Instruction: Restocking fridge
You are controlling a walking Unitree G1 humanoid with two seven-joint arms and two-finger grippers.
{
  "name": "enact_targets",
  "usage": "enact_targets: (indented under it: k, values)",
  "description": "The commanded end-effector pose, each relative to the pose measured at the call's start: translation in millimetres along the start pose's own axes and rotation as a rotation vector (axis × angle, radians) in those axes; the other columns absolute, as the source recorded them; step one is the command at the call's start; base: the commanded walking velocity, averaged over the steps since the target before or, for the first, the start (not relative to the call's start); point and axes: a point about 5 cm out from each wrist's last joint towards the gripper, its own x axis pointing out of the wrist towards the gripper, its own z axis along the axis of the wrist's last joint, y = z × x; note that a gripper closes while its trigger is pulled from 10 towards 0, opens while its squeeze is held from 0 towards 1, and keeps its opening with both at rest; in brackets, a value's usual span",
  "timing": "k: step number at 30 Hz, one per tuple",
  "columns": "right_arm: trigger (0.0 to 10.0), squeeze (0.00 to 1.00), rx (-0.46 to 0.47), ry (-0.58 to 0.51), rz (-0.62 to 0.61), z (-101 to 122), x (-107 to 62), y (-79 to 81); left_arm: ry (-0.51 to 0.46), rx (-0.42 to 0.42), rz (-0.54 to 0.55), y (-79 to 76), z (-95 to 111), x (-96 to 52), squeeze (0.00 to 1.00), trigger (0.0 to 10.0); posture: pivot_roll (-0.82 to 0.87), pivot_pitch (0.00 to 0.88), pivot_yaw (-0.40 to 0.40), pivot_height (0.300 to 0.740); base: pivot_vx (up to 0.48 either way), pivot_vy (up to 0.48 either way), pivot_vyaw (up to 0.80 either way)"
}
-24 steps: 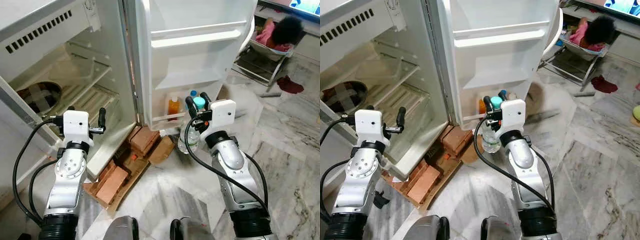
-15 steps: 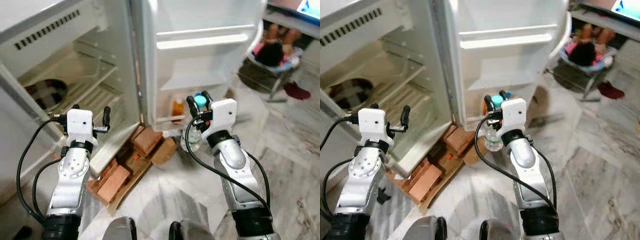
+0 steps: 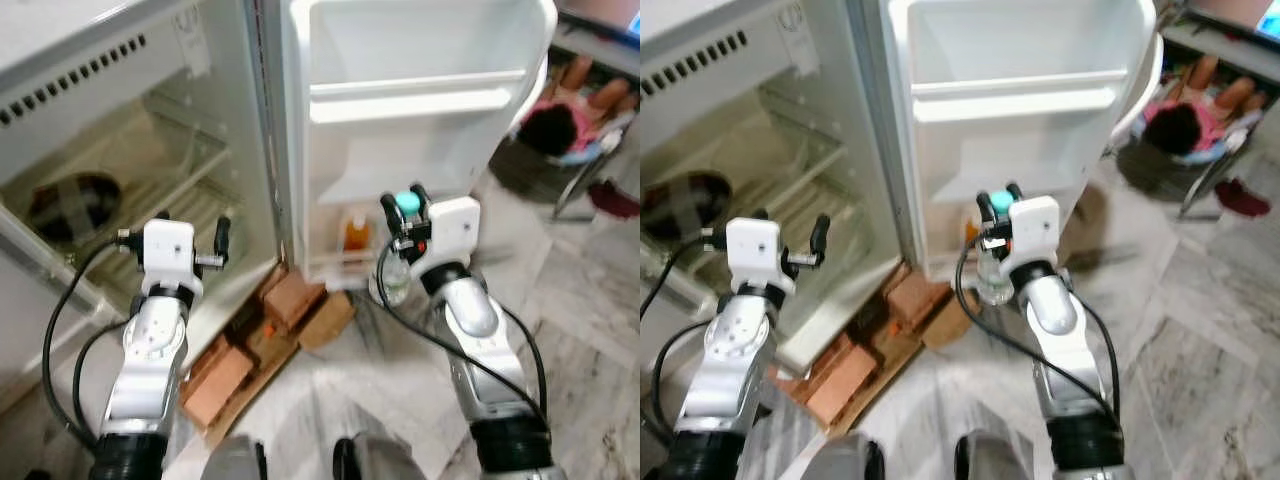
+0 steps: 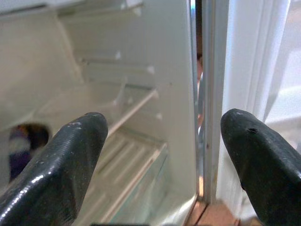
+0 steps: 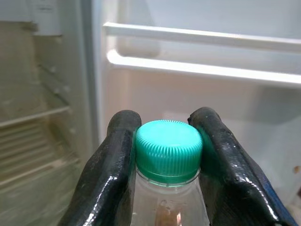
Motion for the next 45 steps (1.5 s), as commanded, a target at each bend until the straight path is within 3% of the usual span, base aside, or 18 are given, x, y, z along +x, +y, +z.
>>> enact_targets:
  k: [1,21,31,39,42,45]
  values:
    - [10.0,0.0,0.012,-0.028,0.026,5.8,3.2,8.8,0.019,0.014,0.023,7.5,-3.1,-2.8,0.0,10.0,-0.01,0.15,-0.035,0.74,0.251,0.0,0.0]
    - [10.0,0.0,-0.006,-0.02,0.081,1.9,0.9,14.9,0.024,0.019,0.025,6.7,-3.3,-1.5,0.0,10.0,-0.01,0.147,-0.037,0.74,0.308,0.0,0.0]
    - [10.0,0.0,0.006,-0.017,0.094,0.2,-3.9,28.2,0.039,0.045,0.046,20.0,-6.8,-7.7,0.0,10.0,-0.01,0.151,-0.015,0.74,0.078,0.0,0.0]
    - [10.0,0.0,0.001,0.007,0.098,-1.3,8.2,13.0,0.069,0.008,0.039,11.3,-5.3,9.3,0.0,10.0,0.0,0.12,-0.066,0.74,0.0,0.0,0.0]
    - [10.0,0.0,0.023,0.028,0.072,-7.8,7.4,7.5,0.086,0.008,0.054,12.3,-10.3,7.2,0.0,10.0,0.01,0.126,-0.074,0.74,0.0,0.0,0.0]
    - [10.0,0.0,0.092,0.043,0.033,-11.5,6.1,4.6,0.104,0.014,0.084,19.3,-16.7,-5.2,0.0,10.0,0.03,0.124,-0.073,0.74,0.0,0.0,0.0]
